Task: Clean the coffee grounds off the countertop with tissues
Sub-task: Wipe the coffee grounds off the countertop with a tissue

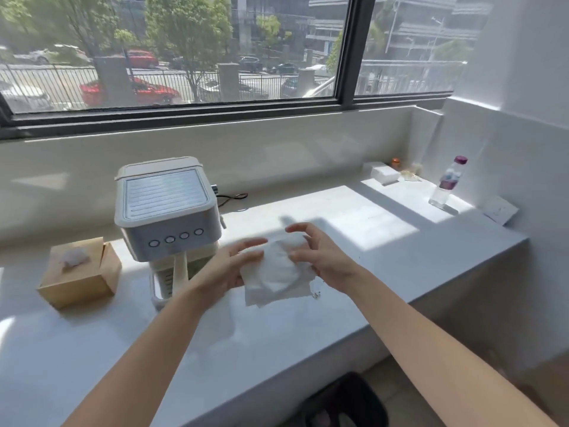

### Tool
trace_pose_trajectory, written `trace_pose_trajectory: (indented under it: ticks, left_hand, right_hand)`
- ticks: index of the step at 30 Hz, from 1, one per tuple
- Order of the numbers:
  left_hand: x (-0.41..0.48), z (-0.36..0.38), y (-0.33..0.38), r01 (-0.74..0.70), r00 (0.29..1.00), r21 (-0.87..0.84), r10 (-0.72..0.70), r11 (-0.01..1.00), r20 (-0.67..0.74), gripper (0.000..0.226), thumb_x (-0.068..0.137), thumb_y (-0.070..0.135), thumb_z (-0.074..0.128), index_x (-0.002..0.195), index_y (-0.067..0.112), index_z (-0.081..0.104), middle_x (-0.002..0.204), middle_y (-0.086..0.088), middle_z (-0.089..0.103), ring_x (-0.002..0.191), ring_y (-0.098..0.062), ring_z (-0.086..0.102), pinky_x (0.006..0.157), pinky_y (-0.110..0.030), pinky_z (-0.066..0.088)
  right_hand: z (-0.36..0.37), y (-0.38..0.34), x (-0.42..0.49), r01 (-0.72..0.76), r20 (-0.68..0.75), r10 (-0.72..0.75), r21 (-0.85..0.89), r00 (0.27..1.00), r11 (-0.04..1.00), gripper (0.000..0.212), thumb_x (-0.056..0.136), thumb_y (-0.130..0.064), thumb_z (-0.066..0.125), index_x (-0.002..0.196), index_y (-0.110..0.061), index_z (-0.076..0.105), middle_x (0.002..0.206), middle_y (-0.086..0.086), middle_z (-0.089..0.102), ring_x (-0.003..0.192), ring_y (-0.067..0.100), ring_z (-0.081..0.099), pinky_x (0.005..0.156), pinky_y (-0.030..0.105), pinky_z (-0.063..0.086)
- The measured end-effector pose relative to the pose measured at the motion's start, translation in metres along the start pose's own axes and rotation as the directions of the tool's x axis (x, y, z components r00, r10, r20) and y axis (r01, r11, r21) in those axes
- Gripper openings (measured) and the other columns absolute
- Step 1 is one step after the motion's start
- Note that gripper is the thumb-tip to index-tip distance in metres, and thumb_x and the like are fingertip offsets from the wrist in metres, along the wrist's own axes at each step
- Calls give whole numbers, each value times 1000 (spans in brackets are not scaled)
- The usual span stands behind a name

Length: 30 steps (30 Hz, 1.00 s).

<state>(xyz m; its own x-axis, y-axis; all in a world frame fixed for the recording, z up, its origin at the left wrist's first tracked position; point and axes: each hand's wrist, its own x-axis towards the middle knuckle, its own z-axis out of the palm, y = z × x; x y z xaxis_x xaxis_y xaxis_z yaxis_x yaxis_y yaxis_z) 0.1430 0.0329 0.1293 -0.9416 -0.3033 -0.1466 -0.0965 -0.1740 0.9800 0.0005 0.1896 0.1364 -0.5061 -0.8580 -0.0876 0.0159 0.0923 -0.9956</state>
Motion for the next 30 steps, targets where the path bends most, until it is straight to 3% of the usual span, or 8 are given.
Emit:
trace_pose_trajectory:
  ticks: [3, 6, 12, 15, 17, 22, 27, 30]
  left_hand:
    - [5, 15, -23, 88, 984, 217, -118, 972, 130, 27, 85, 25, 61, 111, 23, 66, 102, -2, 70, 91, -14, 66, 70, -23, 52]
    - [10, 28, -41, 172, 951, 258, -229, 951, 210, 30, 83, 39, 61, 109, 26, 68, 103, 1, 72, 94, -16, 68, 71, -22, 51]
    - [42, 34, -74, 276, 931, 294, -330, 915, 154, 23, 83, 35, 59, 97, 23, 72, 100, -4, 74, 96, -24, 69, 81, -32, 53]
    - [64, 29, -85, 294, 932, 317, -344, 901, 114, 22, 83, 33, 56, 93, 24, 73, 93, 1, 75, 90, -18, 70, 76, -27, 51]
    - [80, 24, -91, 286, 946, 341, -320, 895, 45, 23, 81, 34, 54, 92, 28, 73, 91, 5, 75, 87, -12, 70, 73, -23, 50]
    - [115, 16, -112, 301, 929, 254, -222, 919, -297, 15, 84, 25, 54, 79, 22, 68, 78, 6, 70, 74, -13, 64, 63, -26, 47]
    - [139, 0, -117, 202, 815, 321, 23, 925, -579, 23, 71, 24, 42, 75, 8, 58, 71, -10, 60, 65, -21, 51, 56, -31, 37]
    - [153, -14, -115, 212, 706, 442, 177, 872, -686, 13, 78, 10, 44, 76, 1, 54, 67, -11, 51, 63, -23, 44, 54, -34, 31]
  right_hand:
    - [-13, 16, -7, -20, -26, 16, -167, 1000, 986, 45, 74, -5, 60, 112, -29, 58, 105, 7, 55, 92, 17, 55, 80, 34, 50]
    - [-19, 36, -9, -75, -7, 75, -204, 997, 976, 40, 75, -9, 60, 107, -34, 61, 112, 1, 56, 99, 16, 56, 84, 34, 53]
    - [-22, 72, 13, -118, 47, 137, -285, 989, 951, 43, 75, -12, 60, 108, -40, 59, 109, -20, 55, 111, 4, 51, 89, 28, 48]
    - [-30, 85, 33, -167, 2, 175, -280, 985, 945, 42, 75, -19, 61, 111, -40, 57, 104, -11, 59, 102, 9, 56, 82, 24, 47]
    - [-40, 95, 48, -215, -48, 209, -227, 977, 950, 38, 78, -25, 62, 112, -39, 56, 98, -2, 62, 91, 10, 60, 79, 26, 48]
    - [-65, 121, 79, -264, -112, 252, -117, 961, 957, 23, 86, -23, 59, 109, -28, 59, 87, -6, 61, 80, 8, 59, 70, 23, 49]
    - [-79, 146, 101, -250, -221, 223, -101, 950, 963, 15, 88, -21, 57, 102, -25, 61, 94, 4, 65, 82, 11, 64, 72, 24, 50]
    - [-90, 167, 97, -191, -398, 106, -181, 911, 965, 11, 92, -18, 55, 98, -24, 62, 93, -6, 64, 88, 3, 60, 75, 19, 47]
